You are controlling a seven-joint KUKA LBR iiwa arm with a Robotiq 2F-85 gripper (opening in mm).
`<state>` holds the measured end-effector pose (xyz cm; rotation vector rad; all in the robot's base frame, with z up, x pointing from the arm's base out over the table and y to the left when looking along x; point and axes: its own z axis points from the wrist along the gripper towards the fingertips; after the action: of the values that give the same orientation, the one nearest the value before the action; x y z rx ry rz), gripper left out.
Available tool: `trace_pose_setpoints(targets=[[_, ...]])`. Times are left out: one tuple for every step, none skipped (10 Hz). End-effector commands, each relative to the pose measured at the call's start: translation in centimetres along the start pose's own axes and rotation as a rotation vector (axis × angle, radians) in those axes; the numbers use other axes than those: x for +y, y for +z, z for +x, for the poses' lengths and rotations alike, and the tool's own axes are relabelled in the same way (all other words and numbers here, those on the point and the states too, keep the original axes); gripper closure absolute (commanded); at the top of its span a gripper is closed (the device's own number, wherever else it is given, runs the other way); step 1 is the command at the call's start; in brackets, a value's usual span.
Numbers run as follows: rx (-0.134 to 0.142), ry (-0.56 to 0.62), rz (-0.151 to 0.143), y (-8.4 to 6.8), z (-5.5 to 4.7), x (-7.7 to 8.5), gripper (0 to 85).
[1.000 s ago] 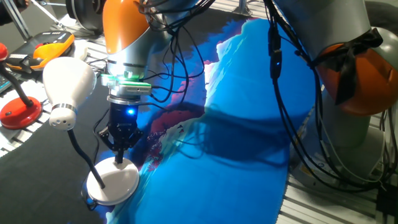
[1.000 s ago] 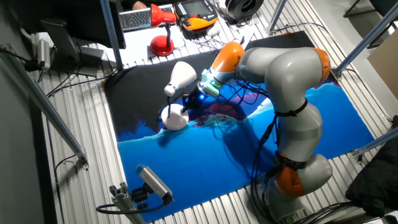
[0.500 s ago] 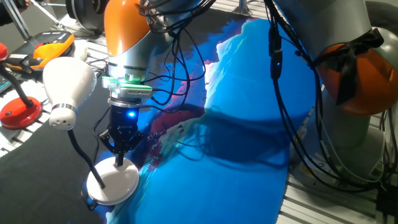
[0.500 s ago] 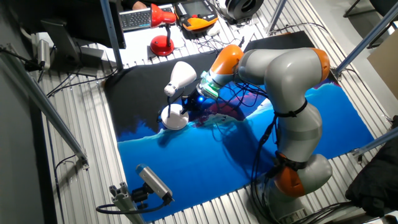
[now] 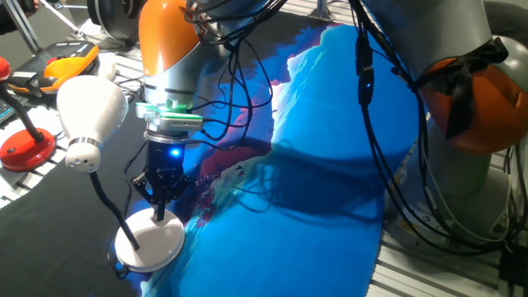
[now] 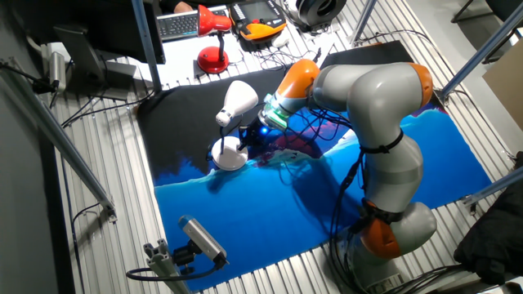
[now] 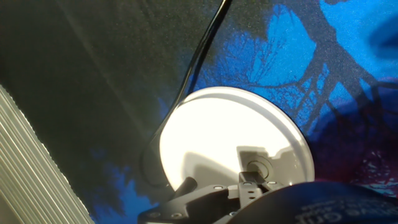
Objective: Turn off the desk lamp by pressing the button
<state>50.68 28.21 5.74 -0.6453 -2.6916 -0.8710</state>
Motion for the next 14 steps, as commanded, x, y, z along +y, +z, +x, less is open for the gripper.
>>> trace_pose_setpoints(targets=[[0.0,-0.002,0.001,0.0,-0.1,-0.1,85.0],[0.001,-0.005,0.0,-0.1,-0.2,-0.1,85.0],[0.001,-0.005,0.0,0.0,-0.2,-0.2,85.0],[0.001,-0.005,0.0,0.0,-0.2,-0.2,85.0],[0.001,-0.005,0.0,0.0,-0.1,-0.2,85.0],[0.001,-0.005,-0.001,0.0,-0.2,-0.2,85.0],[0.001,-0.005,-0.001,0.0,-0.2,-0.3,85.0],[0.003,-0.008,0.0,0.0,-0.3,-0.4,85.0],[0.003,-0.011,0.0,0.1,-0.4,-0.6,85.0],[0.004,-0.012,0.0,0.2,-0.4,-0.6,85.0],[0.004,-0.012,-0.001,0.1,-0.3,-0.6,85.0],[0.008,-0.007,0.0,-0.6,0.0,-0.4,85.0],[0.014,-0.004,0.001,-1.3,0.1,-0.4,85.0],[0.02,-0.002,0.005,-1.9,0.2,-0.4,85.0]])
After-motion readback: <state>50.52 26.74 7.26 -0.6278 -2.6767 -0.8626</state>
